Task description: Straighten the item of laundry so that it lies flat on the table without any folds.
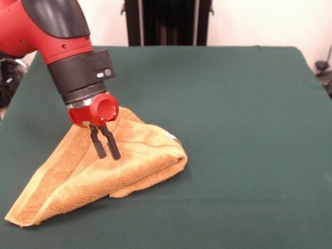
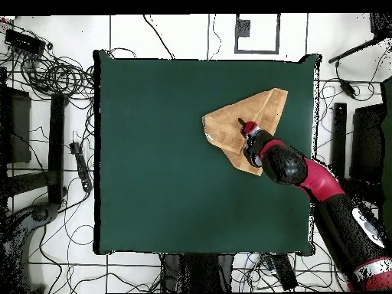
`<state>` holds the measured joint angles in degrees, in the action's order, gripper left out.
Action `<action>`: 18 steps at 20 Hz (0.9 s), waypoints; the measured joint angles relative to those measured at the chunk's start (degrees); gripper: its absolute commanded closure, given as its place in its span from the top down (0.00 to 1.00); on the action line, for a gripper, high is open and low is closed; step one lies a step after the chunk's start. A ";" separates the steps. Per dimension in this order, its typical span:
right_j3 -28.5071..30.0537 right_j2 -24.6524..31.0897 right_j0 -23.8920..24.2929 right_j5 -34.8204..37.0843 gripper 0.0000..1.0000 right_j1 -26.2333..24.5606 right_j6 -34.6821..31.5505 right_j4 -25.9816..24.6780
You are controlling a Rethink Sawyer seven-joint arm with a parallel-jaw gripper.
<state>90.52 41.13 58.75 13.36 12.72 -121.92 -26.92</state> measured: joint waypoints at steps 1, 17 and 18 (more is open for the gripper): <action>0.02 0.39 0.37 -0.01 1.00 -0.31 0.00 -0.20; -0.17 -3.98 -9.33 -0.02 1.00 4.22 0.01 -0.39; -0.15 -4.06 -9.72 -0.01 1.00 4.43 0.00 -0.43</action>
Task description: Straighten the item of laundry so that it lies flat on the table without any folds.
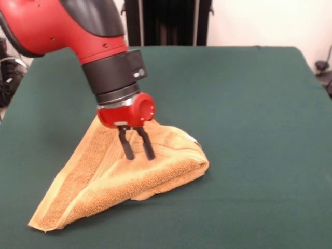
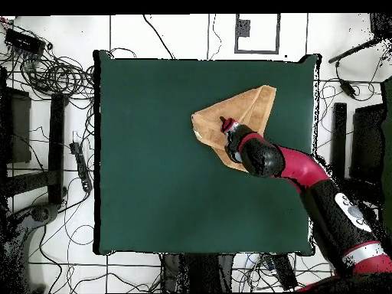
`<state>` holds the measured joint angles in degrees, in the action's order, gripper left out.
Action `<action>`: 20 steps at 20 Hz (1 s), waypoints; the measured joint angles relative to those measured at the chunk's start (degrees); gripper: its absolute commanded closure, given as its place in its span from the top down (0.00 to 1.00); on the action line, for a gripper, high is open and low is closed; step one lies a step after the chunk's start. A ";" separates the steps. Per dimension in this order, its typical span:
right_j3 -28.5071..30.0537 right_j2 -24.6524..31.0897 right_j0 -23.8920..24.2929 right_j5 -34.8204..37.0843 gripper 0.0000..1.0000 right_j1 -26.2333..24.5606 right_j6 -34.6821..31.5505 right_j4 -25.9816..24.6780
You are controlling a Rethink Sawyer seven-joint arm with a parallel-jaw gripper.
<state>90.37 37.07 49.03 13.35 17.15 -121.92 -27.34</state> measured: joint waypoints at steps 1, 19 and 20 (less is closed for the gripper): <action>0.03 -0.02 -0.51 0.00 1.00 0.32 0.00 -0.01; -0.84 1.87 1.28 -1.10 1.00 -2.85 0.01 0.02; -1.27 0.78 -0.33 -1.24 1.00 -1.96 0.00 0.00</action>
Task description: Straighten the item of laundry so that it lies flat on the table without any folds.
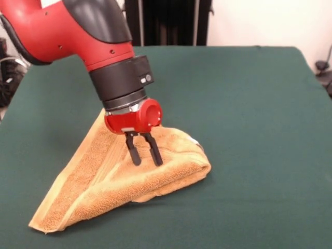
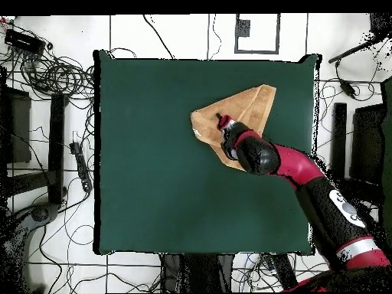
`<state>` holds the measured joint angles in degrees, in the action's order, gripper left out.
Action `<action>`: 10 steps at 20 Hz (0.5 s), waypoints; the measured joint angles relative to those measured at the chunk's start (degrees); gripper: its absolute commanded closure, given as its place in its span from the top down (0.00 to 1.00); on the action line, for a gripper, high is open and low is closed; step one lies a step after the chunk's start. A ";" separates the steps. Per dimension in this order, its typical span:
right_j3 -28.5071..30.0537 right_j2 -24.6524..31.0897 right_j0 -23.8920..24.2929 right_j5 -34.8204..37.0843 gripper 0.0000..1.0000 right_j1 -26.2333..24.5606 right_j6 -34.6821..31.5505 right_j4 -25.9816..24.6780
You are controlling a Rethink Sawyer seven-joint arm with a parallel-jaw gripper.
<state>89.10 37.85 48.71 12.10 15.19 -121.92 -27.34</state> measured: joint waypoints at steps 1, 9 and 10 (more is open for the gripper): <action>-0.20 -0.15 -0.60 -0.12 1.00 0.18 0.01 -0.01; -0.76 6.46 2.85 -0.96 1.00 -5.82 0.01 0.01; -0.77 7.33 3.59 -0.96 1.00 -6.72 0.01 0.01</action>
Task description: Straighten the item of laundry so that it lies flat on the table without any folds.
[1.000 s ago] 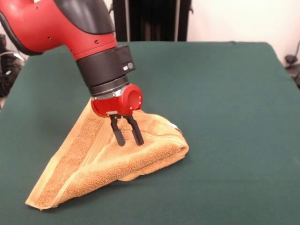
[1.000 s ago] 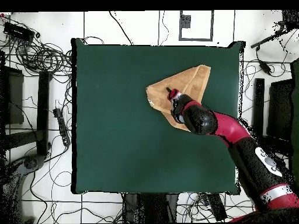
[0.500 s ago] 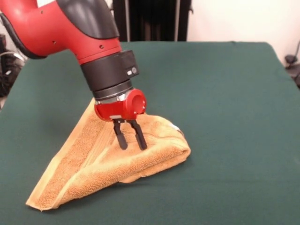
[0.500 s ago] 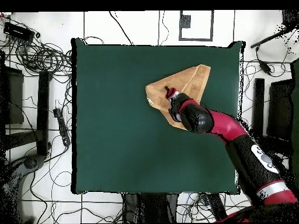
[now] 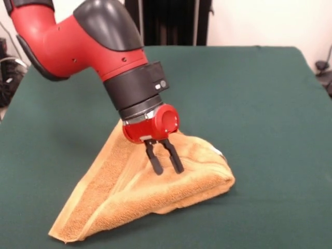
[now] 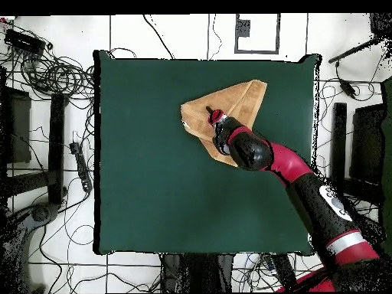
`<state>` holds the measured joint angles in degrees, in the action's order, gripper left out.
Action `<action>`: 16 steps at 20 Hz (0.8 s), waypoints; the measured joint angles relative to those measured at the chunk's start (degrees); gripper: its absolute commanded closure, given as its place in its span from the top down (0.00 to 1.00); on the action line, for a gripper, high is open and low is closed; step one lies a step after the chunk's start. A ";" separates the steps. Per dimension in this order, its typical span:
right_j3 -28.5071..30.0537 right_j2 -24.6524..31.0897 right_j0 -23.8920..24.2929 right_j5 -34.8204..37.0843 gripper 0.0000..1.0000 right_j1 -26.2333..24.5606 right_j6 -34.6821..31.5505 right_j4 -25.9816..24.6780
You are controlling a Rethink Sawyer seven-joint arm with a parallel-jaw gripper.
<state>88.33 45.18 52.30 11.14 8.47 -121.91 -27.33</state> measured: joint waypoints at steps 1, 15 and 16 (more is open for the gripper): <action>-0.01 1.31 1.15 0.00 1.00 -1.37 0.00 0.01; -0.29 6.18 1.87 2.91 1.00 -6.44 0.00 -0.01; -0.29 6.58 1.83 3.02 1.00 -6.93 0.00 -0.01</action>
<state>88.04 51.76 54.13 14.16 1.53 -121.91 -27.34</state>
